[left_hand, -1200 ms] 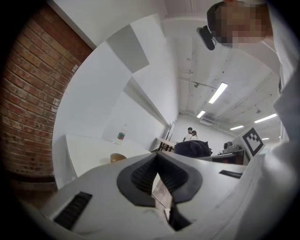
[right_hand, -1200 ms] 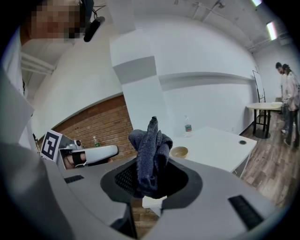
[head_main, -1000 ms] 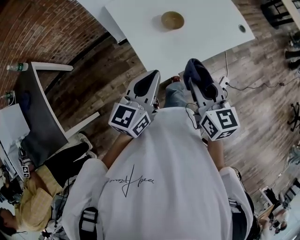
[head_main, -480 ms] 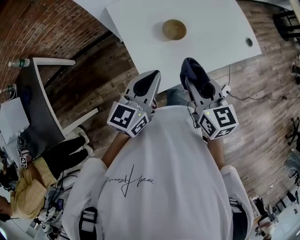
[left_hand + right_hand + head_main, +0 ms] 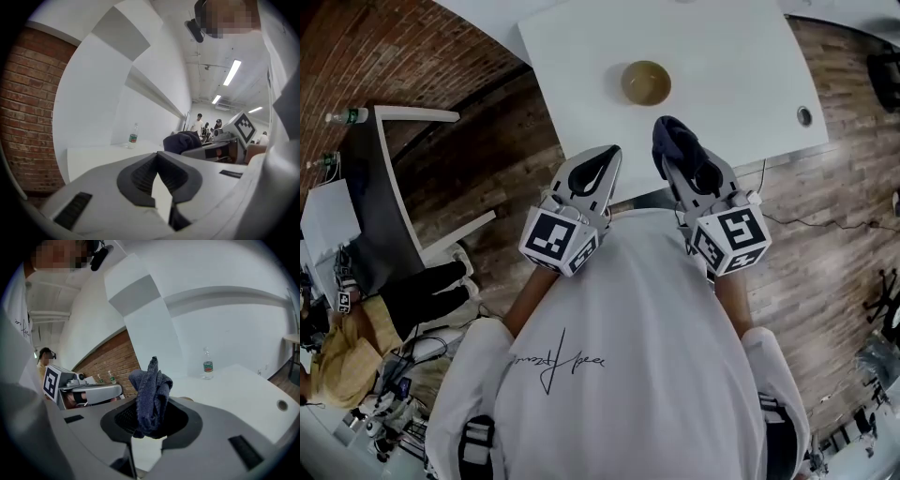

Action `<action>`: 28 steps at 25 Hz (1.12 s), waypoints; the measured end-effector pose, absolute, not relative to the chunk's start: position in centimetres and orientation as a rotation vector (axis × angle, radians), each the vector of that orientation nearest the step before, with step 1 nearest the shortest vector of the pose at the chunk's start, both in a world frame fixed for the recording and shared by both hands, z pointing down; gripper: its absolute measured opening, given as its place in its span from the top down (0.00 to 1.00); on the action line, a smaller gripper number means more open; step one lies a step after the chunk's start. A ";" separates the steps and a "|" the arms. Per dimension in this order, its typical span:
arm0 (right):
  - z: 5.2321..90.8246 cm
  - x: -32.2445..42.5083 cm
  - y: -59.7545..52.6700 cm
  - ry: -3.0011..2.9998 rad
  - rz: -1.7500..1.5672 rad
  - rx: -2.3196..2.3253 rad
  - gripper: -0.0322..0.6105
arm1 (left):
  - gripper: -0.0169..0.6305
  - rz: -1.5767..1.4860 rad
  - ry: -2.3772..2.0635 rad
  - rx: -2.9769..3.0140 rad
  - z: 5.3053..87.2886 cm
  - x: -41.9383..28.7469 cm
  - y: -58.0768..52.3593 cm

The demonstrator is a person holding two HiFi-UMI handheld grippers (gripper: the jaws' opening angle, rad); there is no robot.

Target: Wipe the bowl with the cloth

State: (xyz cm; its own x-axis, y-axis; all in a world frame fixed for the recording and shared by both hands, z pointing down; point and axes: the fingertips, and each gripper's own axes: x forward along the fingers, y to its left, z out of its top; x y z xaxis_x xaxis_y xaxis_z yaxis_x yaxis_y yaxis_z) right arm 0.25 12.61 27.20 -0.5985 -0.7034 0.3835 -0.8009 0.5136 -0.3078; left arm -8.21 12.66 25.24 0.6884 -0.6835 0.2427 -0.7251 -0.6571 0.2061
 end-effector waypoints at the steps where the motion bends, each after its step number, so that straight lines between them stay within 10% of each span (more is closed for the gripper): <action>1: 27.3 0.7 12.2 -2.553 0.682 1.264 0.80 | 0.97 0.210 -1.131 2.606 25.3 -7.7 12.4; 28: 31.6 0.2 5.8 -2.606 0.741 0.786 0.79 | 0.97 0.271 -1.486 2.334 28.1 -7.1 4.8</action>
